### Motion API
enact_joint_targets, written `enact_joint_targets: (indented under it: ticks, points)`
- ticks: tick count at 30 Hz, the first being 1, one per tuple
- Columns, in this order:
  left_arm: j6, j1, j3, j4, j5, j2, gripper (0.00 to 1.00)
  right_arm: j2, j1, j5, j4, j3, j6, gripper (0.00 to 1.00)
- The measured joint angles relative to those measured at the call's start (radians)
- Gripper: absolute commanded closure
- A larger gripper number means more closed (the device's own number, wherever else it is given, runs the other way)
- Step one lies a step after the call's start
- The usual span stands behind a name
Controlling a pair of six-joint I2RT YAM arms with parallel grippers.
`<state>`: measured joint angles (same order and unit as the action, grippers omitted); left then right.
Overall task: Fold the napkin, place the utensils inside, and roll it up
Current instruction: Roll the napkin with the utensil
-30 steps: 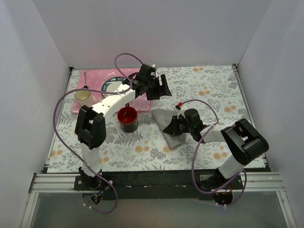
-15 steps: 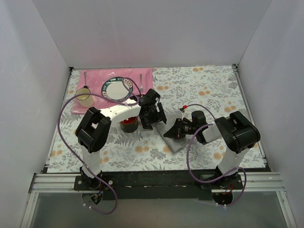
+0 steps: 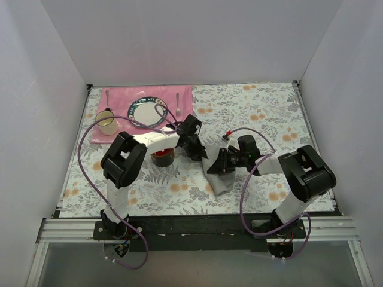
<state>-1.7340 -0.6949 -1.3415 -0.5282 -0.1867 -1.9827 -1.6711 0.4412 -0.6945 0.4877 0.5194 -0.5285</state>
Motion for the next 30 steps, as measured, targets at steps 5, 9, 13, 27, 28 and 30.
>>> enact_joint_targets:
  ticks: [5,9,13,27,28,30]
  points:
    - [0.006,-0.001,0.000,0.055,-0.029,0.002,1.00,0.086,0.043,0.114,-0.313,0.119,0.141,0.52]
    - [0.006,0.000,-0.003,0.040,-0.036,0.002,1.00,0.136,0.109,0.290,-0.541,0.209,0.231,0.35]
    - [0.006,0.000,-0.045,-0.037,-0.034,-0.012,1.00,0.208,0.217,0.487,-0.706,0.269,0.267,0.27]
    - [-0.058,0.000,-0.087,-0.143,-0.038,-0.028,1.00,0.027,0.652,1.157,-0.906,0.478,0.113,0.02]
    - [-0.063,0.000,-0.087,-0.146,-0.039,-0.028,1.00,0.002,0.664,1.183,-0.908,0.489,0.104,0.03]
    - [-0.069,0.004,-0.088,-0.151,-0.043,-0.029,1.00,-0.048,0.694,1.251,-0.930,0.520,0.066,0.06]
